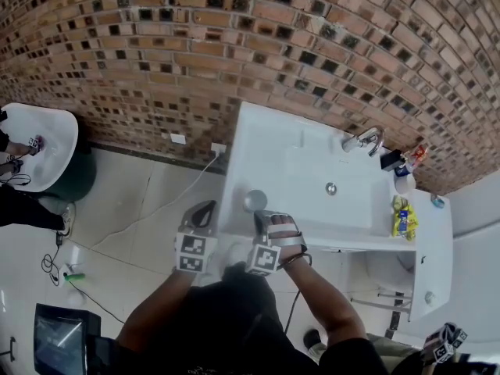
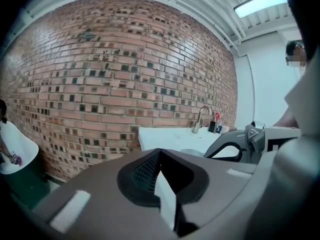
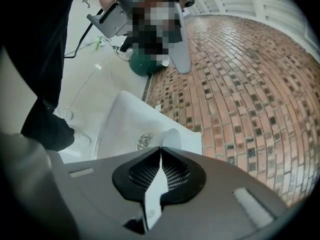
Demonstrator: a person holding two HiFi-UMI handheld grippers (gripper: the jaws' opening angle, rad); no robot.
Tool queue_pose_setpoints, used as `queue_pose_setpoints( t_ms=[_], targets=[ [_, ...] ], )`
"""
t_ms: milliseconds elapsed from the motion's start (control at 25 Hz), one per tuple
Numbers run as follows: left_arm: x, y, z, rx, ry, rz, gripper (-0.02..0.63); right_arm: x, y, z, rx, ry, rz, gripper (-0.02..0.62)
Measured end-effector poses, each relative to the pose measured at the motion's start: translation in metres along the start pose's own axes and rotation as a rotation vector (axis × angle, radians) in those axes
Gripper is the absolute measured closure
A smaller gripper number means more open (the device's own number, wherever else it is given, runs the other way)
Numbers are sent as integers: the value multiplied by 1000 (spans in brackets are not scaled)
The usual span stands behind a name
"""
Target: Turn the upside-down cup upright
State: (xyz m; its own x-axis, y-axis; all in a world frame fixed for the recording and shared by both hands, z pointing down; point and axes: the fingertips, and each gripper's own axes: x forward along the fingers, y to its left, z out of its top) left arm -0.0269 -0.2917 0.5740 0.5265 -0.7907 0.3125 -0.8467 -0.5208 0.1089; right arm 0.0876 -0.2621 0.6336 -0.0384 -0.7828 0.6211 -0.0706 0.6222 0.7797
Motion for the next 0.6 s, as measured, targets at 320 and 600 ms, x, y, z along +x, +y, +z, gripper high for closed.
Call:
queue_pose_setpoints(
  t_ms=[320,600],
  targets=[
    [-1,-8,2,-1,-8,-30,612,-1,-2,1,-26,1,18,531],
    [-3,-9,3,9,-12,-31,612,-14,-13,-1,39,-13,0,506]
  ],
)
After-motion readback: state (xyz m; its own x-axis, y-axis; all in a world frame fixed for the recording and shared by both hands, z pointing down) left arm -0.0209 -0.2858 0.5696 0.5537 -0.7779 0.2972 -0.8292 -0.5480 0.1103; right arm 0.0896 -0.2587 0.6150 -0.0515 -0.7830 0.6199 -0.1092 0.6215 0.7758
